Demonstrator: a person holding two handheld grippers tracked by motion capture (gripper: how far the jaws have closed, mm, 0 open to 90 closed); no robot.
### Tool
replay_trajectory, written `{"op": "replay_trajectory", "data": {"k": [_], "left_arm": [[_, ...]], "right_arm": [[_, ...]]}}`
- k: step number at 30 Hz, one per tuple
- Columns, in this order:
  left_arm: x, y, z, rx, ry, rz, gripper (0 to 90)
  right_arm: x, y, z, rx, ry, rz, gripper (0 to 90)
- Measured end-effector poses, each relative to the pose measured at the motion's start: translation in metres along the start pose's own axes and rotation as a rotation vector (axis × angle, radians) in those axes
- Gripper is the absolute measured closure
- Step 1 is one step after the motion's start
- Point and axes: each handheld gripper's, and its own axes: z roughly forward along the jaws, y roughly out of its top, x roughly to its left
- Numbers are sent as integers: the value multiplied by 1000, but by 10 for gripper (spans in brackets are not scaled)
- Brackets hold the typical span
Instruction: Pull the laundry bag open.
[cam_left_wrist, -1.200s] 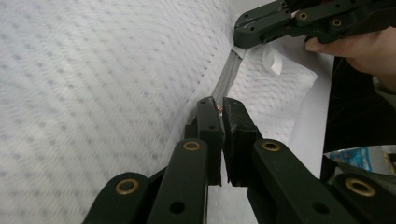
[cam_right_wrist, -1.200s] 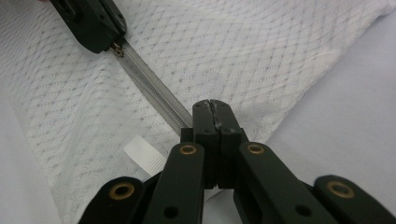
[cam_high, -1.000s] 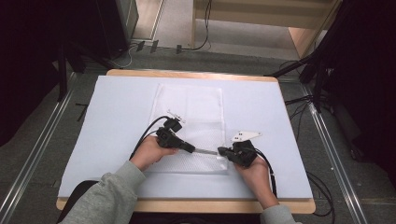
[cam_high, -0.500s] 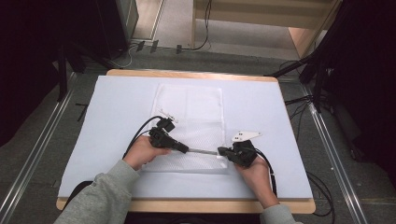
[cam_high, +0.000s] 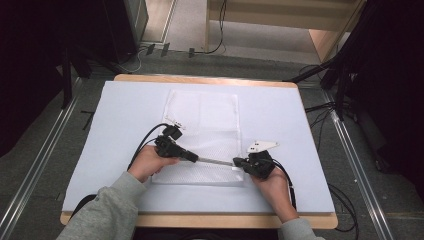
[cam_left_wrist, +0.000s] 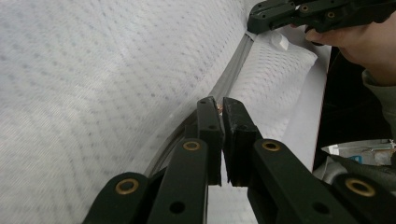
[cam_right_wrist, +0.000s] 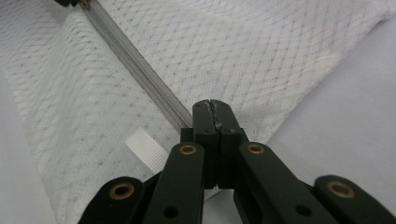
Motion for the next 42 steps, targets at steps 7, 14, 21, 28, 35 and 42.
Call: {"op": "replay_trajectory", "data": {"k": [7,14,21,28,35,42], "left_arm": [[4,-9,-12,-3,17,-8,882],[4,-11,-15,-3,12,-5,883],[6,-17,-23,-2,29,-12,882],[7,-21,-25,-1,37,-14,882],[10,-26,-32,-14,44,-34,882],[13,-32,-40,-22,51,-47,883]], "right_arm": [[-2,0,0,-2,13,17,900],[-2,-1,0,-5,14,18,900],[-3,0,0,-1,16,18,900],[-3,0,0,1,23,16,900],[-3,0,0,2,23,-3,900],[-5,1,0,8,38,2,900]]}}
